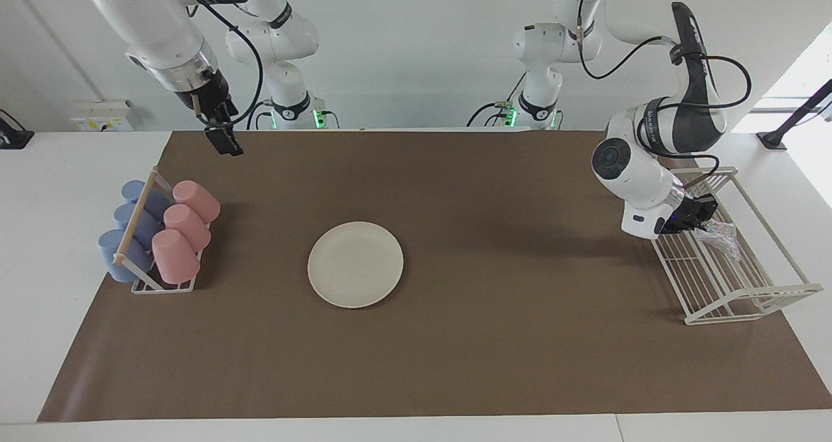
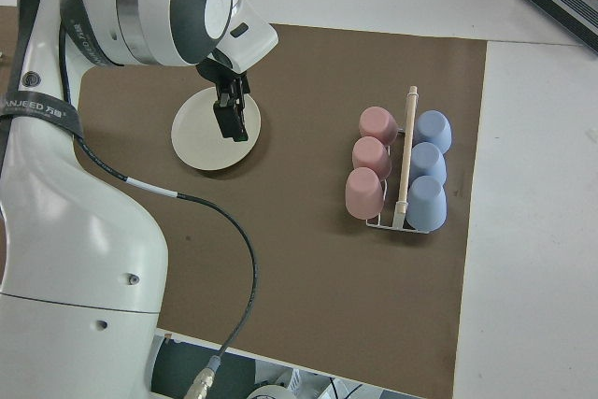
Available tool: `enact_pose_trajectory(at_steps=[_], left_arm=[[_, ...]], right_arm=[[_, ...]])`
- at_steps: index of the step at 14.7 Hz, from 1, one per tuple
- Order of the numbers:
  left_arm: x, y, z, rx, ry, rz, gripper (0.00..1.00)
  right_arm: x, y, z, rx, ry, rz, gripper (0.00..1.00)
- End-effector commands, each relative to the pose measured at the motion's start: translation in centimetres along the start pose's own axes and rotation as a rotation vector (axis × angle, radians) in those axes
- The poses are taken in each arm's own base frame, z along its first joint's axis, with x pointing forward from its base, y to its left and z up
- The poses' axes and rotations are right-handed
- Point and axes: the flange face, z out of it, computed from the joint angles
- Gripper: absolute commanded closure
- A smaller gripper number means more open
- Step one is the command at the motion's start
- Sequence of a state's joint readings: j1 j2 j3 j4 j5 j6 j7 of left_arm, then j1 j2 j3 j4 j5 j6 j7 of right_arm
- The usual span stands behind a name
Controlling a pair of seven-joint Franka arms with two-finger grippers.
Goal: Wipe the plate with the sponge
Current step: 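Reach the left gripper into the wire basket and grasp the mesh sponge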
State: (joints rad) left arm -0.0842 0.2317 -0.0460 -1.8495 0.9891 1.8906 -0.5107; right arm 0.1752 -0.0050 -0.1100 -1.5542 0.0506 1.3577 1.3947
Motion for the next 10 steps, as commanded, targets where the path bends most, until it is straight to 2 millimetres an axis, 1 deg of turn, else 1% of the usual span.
enact_pose_trajectory(at_steps=[1, 3, 5, 7, 9, 10], left_arm=[[1.3, -2.5, -2.9, -0.091, -0.039, -0.087, 1.00], [2.0, -4.0, -7.1, -0.207, -0.077, -0.125, 1.00], [2.1, -5.6, -10.4, -0.339, -0.151, -0.176, 1.00], [1.4, -6.8, -13.9, -0.521, -0.226, -0.212, 1.00], [0.3, -7.9, -16.6, -0.774, -0.321, -0.235, 1.00], [-0.1, -8.0, -17.9, -0.880, -0.356, -0.238, 1.00]], right_arm=[[-1.3, 0.7, 0.1, -0.008, -0.009, 0.023, 0.00], [-2.0, 0.7, 0.1, -0.006, -0.006, 0.051, 0.00], [-2.4, 0.7, 0.1, -0.007, -0.005, 0.052, 0.00], [-3.3, 0.5, 0.1, -0.005, -0.001, 0.062, 0.00], [-4.1, 0.4, 0.0, -0.005, 0.001, 0.082, 0.00], [-4.8, 0.4, 0.2, -0.009, 0.003, 0.081, 0.00]])
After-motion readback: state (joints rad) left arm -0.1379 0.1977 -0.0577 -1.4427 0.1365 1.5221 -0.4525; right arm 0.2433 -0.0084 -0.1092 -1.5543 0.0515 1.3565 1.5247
